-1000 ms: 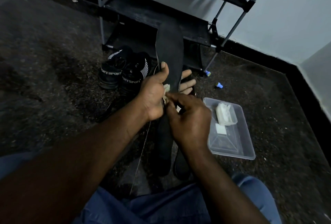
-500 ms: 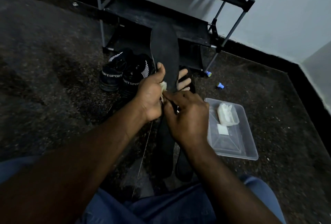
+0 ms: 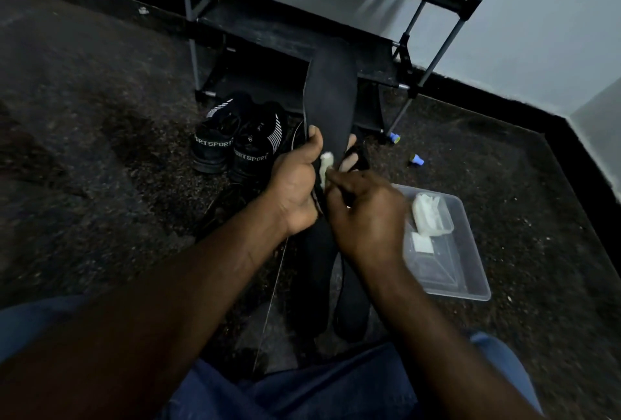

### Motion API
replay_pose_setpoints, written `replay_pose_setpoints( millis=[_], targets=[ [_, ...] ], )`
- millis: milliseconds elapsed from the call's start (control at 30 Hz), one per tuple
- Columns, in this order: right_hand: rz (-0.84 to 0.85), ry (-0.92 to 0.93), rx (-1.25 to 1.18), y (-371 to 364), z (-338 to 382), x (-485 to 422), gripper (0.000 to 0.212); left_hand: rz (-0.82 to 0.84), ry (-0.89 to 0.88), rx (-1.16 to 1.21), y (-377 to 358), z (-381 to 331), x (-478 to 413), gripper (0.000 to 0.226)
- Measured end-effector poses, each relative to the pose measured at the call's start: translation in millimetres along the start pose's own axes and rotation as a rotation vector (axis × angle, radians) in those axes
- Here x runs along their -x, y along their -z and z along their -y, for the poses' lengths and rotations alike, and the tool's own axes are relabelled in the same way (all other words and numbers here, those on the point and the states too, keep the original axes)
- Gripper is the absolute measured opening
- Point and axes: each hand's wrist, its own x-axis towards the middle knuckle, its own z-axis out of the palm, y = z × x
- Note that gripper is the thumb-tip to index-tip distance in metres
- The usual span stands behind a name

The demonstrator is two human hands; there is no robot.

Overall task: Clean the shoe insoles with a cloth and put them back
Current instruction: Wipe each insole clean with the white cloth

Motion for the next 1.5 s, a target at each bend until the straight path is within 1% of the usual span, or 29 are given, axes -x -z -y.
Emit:
replay_pose_setpoints(
  millis=[67, 167, 300, 400, 467, 533, 700, 800, 867, 967, 1033, 1100, 1167, 1267, 1333, 1433, 1500],
  targets=[
    [-0.003, -0.018, -0.099, 2.2, 7.0, 17.4, 0.031, -0.010, -0.031, 0.018, 1.9, 1.0, -3.0, 0.054],
    [-0.003, -0.009, -0.105, 6.0, 8.4, 22.2, 0.029, -0.002, -0.033, 0.028, 2.3, 4.0, -4.5, 0.059],
    [-0.053, -0.002, 0.086, 8.5, 2.2, -5.1, 0.029, 0.010, 0.029, -0.039, -3.2, 3.8, 2.8, 0.065],
    [-0.068, -0.073, 0.184, 6.8, -1.2, -33.2, 0.036, 0.025, 0.063, -0.054, -4.4, 2.0, 7.3, 0.068],
    [-0.063, -0.123, 0.150, 4.2, 0.6, -40.9, 0.040, 0.019, 0.044, -0.054, -2.0, 0.0, 5.9, 0.063],
    [-0.063, -0.139, 0.073, 0.4, 4.1, -36.2, 0.036, 0.013, 0.040, -0.048, 1.0, -2.7, 4.5, 0.062],
    [-0.014, -0.107, -0.175, -7.5, 21.4, 6.1, 0.029, -0.030, -0.059, 0.011, 11.5, -6.4, -7.2, 0.059],
    [-0.028, -0.078, -0.211, -6.0, 26.3, 19.8, 0.024, -0.012, -0.069, 0.025, 12.9, -6.6, -8.8, 0.061],
    [-0.020, -0.039, -0.136, -2.4, 24.1, 17.3, 0.024, 0.008, -0.065, 0.010, 10.5, -5.7, -7.6, 0.065],
    [-0.051, 0.002, 0.080, 1.1, 17.1, -5.7, 0.024, 0.021, -0.015, -0.042, 5.8, -5.0, -3.5, 0.071],
    [-0.104, -0.022, 0.158, 2.6, 12.0, -28.6, 0.023, 0.048, 0.024, -0.061, 3.7, -5.4, 0.6, 0.070],
    [-0.100, -0.061, 0.194, 2.5, 9.4, -48.3, 0.028, 0.056, 0.018, -0.051, 4.7, -5.6, -0.6, 0.064],
    [-0.079, -0.077, 0.167, -1.0, 9.7, -53.4, 0.030, 0.045, 0.001, -0.031, 6.9, -8.3, -3.0, 0.062],
    [-0.016, -0.016, 0.084, -8.9, 16.0, -33.3, 0.031, 0.037, -0.026, -0.013, 11.4, -14.1, -6.4, 0.066],
    [0.028, 0.012, -0.002, -12.5, 22.7, -12.3, 0.033, 0.014, -0.074, 0.014, 17.1, -15.0, -11.7, 0.063],
    [0.026, -0.031, -0.107, -10.2, 28.3, 9.7, 0.029, 0.005, -0.078, 0.048, 20.2, -14.3, -11.9, 0.061],
    [0.019, -0.028, -0.112, -5.2, 27.7, 14.7, 0.028, 0.024, -0.073, 0.054, 18.5, -13.2, -10.3, 0.061]
  ],
)
